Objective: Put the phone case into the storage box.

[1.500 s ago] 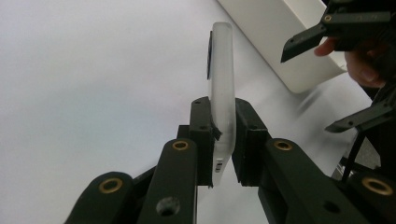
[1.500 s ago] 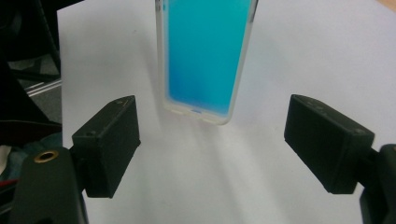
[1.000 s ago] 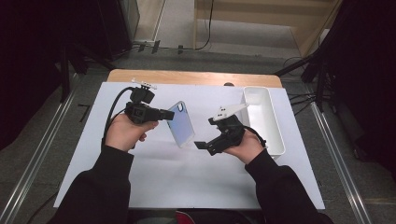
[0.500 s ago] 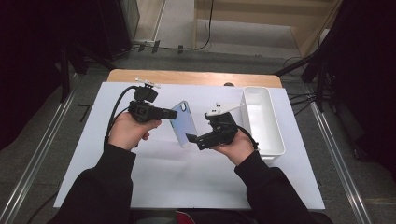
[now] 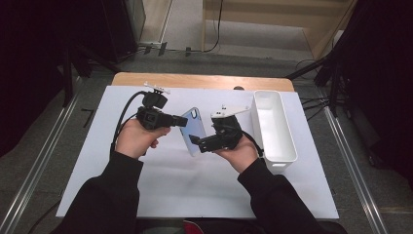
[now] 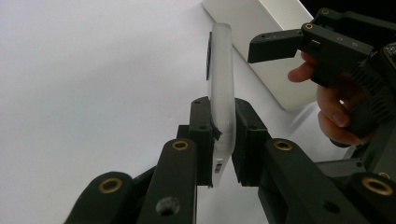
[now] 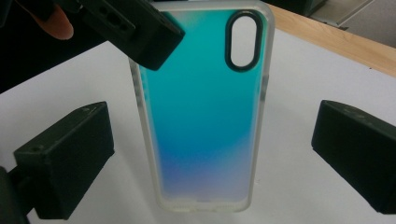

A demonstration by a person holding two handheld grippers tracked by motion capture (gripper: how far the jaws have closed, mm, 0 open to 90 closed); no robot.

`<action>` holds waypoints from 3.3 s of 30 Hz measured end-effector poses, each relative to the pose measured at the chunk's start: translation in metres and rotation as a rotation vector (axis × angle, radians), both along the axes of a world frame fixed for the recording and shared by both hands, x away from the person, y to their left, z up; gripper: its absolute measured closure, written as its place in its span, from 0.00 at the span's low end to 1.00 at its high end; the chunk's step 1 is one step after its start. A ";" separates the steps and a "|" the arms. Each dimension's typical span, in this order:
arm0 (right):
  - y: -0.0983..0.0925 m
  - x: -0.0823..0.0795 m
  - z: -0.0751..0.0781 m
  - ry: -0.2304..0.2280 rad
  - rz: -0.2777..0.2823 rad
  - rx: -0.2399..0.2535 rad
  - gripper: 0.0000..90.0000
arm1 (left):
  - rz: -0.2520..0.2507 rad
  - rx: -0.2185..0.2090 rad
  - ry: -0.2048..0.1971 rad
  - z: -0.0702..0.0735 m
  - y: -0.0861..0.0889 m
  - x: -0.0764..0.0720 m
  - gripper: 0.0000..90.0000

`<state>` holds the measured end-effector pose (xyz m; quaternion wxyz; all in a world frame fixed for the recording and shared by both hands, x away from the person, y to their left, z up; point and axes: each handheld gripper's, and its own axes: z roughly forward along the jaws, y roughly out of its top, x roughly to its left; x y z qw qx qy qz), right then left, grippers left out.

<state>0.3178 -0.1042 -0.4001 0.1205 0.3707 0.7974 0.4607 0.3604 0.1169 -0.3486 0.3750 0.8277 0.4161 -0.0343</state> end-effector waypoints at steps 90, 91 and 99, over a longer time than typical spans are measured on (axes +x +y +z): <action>-0.020 0.009 0.009 0.000 0.343 0.028 0.16 | -0.382 -0.125 -0.242 -0.009 0.027 -0.022 0.32; -0.020 0.009 0.009 0.005 0.348 0.030 0.16 | -0.384 -0.128 -0.240 -0.011 0.026 -0.023 0.32; -0.024 0.006 0.013 0.011 0.357 0.028 0.16 | -0.366 -0.129 -0.273 -0.025 0.032 -0.029 0.32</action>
